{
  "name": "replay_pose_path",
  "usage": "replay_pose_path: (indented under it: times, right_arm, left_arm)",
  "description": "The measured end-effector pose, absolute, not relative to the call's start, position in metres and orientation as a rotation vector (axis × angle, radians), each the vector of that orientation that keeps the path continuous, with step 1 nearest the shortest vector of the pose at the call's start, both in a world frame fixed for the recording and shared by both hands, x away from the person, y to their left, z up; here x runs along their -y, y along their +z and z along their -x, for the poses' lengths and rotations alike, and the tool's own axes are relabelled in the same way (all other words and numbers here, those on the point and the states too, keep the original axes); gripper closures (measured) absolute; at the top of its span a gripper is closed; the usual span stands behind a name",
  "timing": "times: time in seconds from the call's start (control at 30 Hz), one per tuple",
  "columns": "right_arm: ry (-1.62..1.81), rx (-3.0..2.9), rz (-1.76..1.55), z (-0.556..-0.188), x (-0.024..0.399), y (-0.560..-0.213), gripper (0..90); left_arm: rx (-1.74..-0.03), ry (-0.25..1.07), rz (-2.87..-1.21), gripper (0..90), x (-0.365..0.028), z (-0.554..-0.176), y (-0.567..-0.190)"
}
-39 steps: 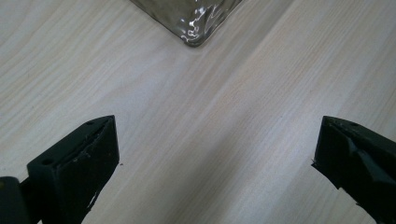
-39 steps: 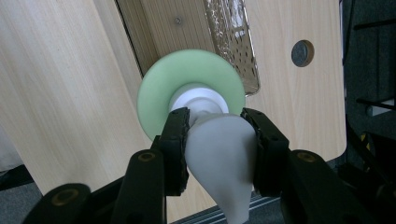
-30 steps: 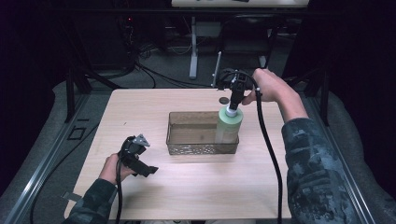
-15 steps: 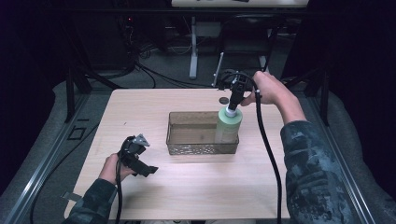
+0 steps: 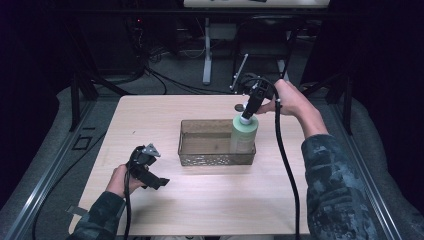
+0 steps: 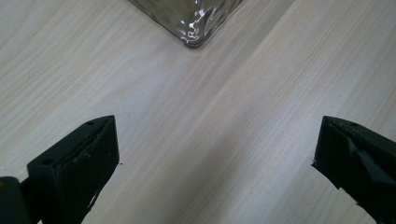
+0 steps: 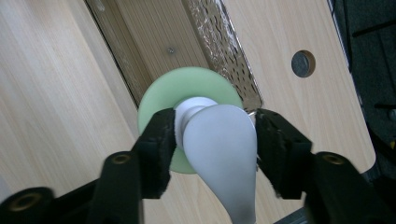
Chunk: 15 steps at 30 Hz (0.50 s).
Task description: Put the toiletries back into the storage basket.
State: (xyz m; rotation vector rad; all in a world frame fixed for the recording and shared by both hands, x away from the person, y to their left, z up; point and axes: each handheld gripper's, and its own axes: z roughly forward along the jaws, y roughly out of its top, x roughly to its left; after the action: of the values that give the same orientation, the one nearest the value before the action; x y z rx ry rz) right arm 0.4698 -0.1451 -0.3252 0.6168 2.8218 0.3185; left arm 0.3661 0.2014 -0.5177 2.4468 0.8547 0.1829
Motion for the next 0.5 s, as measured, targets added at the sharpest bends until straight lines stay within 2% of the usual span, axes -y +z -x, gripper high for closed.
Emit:
replay_pose_path:
  times: [0.2,0.5]
  right_arm:
    - [0.382,-2.796,-0.674,-0.468,0.152,-0.325,15.9]
    - [0.501,-2.741,-0.707,-0.456,0.161,-0.317,4.6]
  left_arm:
    - [-0.854,0.183,-2.448,0.0,-0.201,-0.366,-0.518]
    - [-0.854,0.187,-2.445,0.0,-0.201,-0.366,-0.518]
